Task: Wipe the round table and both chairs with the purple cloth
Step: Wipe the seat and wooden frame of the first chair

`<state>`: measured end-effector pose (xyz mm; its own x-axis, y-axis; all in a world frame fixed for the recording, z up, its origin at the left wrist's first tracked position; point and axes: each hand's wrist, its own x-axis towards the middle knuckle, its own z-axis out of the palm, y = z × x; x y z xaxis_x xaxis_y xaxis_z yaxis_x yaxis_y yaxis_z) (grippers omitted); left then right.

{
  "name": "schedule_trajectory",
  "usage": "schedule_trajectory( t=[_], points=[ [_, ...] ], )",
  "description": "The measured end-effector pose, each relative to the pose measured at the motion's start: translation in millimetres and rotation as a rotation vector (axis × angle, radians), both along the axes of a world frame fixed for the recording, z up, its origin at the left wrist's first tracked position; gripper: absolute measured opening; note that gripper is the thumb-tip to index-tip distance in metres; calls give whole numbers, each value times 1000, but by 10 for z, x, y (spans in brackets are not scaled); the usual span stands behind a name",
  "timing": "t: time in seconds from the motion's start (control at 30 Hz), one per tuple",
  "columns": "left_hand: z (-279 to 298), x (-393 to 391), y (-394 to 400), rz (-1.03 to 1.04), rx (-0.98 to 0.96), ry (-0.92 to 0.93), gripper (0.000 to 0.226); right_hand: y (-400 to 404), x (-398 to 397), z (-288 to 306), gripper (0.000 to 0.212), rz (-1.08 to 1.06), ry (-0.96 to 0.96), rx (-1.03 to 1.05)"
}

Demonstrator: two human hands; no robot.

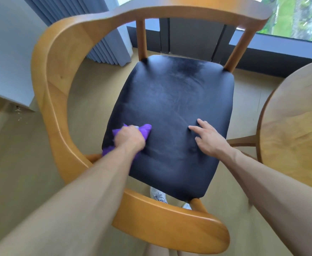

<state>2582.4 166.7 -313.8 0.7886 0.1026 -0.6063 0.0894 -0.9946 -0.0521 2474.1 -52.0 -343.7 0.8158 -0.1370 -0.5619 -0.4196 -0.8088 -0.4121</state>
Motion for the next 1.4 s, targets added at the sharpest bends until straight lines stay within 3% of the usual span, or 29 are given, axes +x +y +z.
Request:
schedule_trajectory(
  t=[0.13,0.27,0.4,0.53,0.67,0.73,0.87,1.0,1.1,1.17,1.2,1.27,1.4],
  points=[
    [10,-781,-720,-141,-68,143,35,-53,-4,49,46,-112,-72,145],
    [0,-1213,-1184,-55,-344,304,46,-205,-21,129,41,-369,-88,360],
    [182,-1081,-1271,-138,-583,286,19,-335,-105,219,45,-601,-105,528],
    [383,-290,-931,-281,-602,46,29,-427,-124,246,43,-598,-201,436],
    [389,382,-619,-419,-637,-69,93,-278,-41,201,37,-585,-241,312],
    [224,453,-535,-532,-585,-165,106,-194,56,174,40,-558,-255,235],
    [-254,259,-471,-689,-282,-281,94,-139,303,143,44,-535,-256,99],
    [-424,71,-628,-585,-327,-396,65,-164,501,98,45,-581,-260,-30],
    [-456,142,-536,-975,-485,-426,57,-168,614,89,43,-661,-219,-104],
    [-416,573,-540,-1257,-532,-354,57,-164,680,91,41,-696,-190,-156],
    [-393,845,-616,-1302,-517,-349,56,-168,712,85,40,-708,-178,-176],
    [-356,1311,-883,-1157,-466,-382,53,-199,752,52,38,-730,-163,-200],
    [-363,1475,-1496,-615,-454,-368,51,-257,752,-7,35,-784,-171,-171]
  ],
)
